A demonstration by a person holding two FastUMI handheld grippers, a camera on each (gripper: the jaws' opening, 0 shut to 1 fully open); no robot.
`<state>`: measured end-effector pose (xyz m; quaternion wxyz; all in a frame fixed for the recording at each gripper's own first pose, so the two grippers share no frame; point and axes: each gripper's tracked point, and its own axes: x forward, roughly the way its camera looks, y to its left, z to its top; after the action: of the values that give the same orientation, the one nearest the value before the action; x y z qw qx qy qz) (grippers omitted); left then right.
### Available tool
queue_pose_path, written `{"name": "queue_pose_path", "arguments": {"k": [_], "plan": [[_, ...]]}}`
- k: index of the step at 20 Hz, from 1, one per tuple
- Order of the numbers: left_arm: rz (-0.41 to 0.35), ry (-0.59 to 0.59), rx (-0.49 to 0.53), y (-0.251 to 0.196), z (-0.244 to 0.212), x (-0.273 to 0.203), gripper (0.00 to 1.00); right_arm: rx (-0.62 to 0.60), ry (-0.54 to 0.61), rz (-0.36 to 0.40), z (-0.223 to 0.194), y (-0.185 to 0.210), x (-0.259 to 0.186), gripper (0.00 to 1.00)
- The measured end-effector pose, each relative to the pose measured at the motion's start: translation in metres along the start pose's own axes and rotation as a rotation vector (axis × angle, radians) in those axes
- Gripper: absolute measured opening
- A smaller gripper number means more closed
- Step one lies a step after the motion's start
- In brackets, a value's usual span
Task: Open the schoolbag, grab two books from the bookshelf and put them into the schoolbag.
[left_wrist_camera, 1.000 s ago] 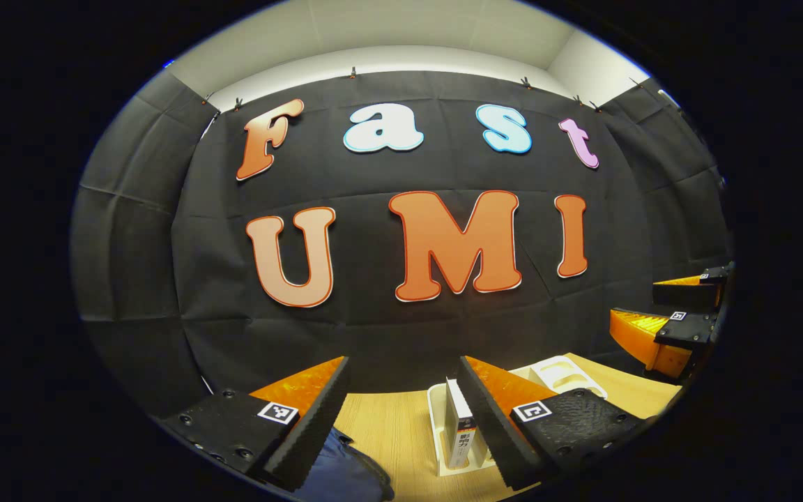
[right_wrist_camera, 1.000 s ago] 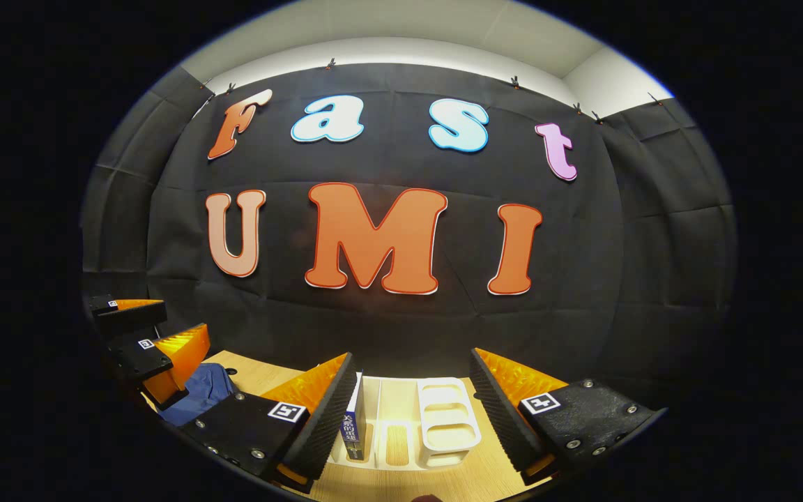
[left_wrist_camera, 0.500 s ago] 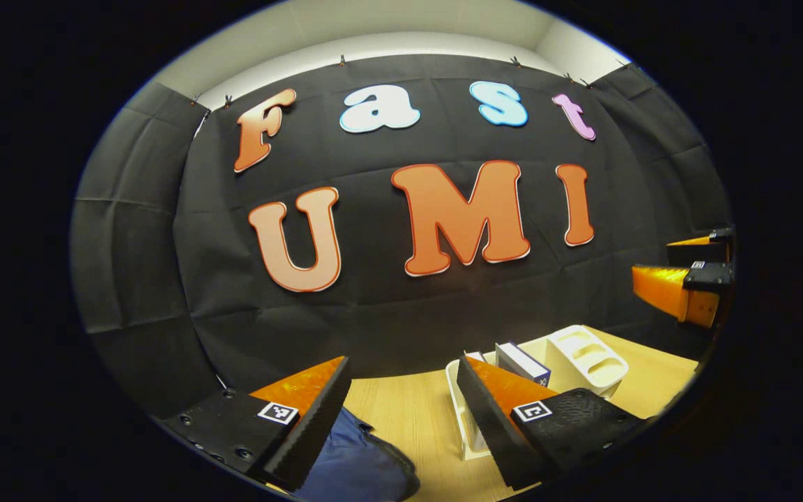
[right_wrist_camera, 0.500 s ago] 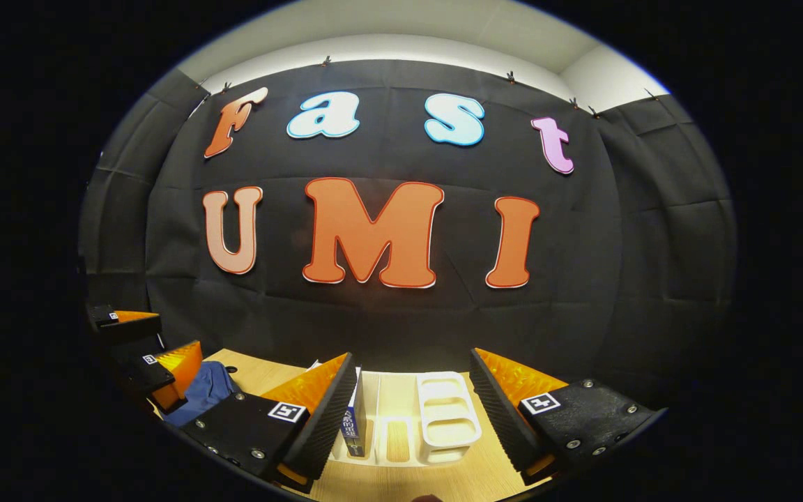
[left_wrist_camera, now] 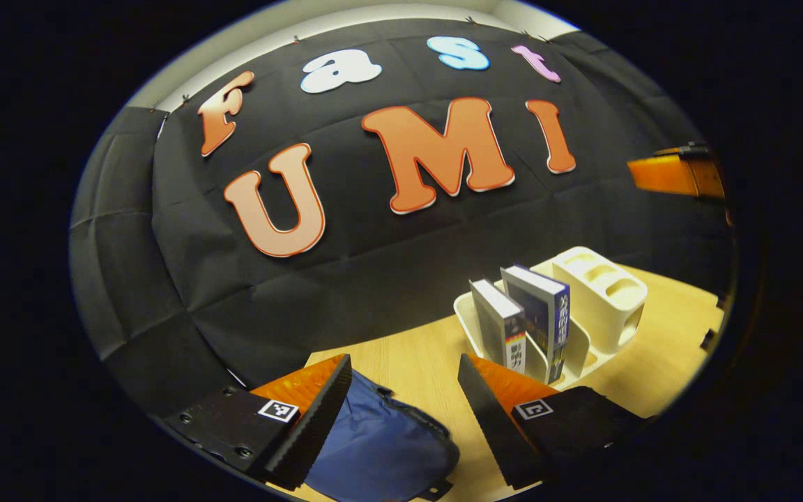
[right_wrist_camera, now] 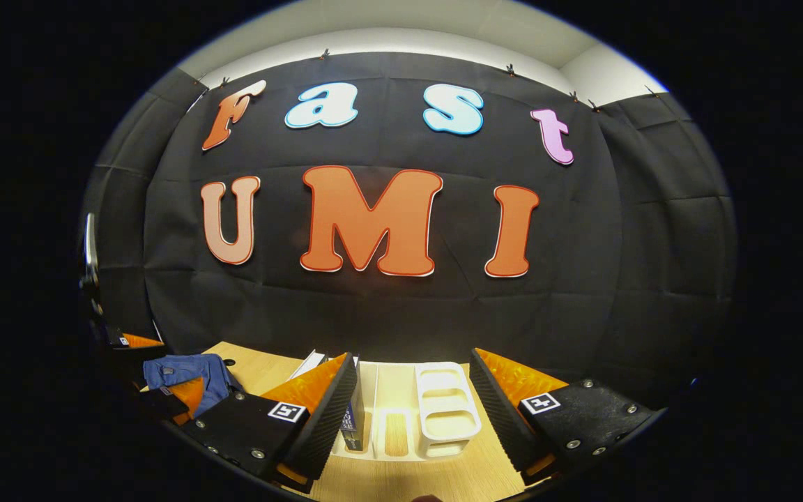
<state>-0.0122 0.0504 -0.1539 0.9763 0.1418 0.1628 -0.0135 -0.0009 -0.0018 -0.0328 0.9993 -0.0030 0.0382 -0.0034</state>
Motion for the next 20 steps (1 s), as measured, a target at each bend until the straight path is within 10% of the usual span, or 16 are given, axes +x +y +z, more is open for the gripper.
{"name": "queue_pose_path", "arguments": {"k": [20], "plan": [[-0.082,0.329,0.459,-0.031,-0.187,0.005,0.97,-0.055,0.041,-0.040,-0.017,-0.002,0.007,0.96]]}}
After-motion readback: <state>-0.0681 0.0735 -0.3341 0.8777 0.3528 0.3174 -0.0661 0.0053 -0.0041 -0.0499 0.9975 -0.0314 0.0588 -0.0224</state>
